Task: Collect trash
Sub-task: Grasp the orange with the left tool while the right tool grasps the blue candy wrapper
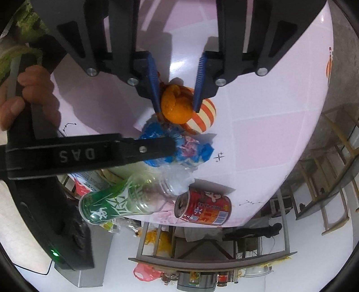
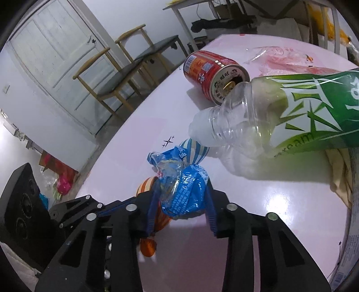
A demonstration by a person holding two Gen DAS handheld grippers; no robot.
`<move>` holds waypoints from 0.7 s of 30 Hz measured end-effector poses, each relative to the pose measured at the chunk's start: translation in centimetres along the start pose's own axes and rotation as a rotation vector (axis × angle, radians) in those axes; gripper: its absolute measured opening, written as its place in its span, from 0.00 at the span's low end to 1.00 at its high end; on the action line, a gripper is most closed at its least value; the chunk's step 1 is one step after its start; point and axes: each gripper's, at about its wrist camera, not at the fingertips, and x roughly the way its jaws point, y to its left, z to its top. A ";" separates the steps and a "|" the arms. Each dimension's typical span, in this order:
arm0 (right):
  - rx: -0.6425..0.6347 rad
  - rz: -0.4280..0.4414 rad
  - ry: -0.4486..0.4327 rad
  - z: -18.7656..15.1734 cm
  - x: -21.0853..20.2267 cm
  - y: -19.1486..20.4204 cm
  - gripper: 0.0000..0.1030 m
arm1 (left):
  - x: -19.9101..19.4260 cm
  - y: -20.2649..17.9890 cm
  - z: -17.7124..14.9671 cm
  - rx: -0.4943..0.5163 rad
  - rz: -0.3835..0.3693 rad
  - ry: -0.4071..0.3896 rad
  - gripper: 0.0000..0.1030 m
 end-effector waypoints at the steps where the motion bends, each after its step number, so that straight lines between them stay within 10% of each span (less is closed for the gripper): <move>1: 0.001 -0.003 0.000 -0.2 -0.3 0.0 0.28 | 0.0 0.1 0.0 -0.005 -0.002 0.000 0.23; 21: 0.057 -0.096 -0.037 -4.0 -5.2 -2.0 0.24 | -0.8 -1.0 -0.1 -0.006 0.004 0.024 0.14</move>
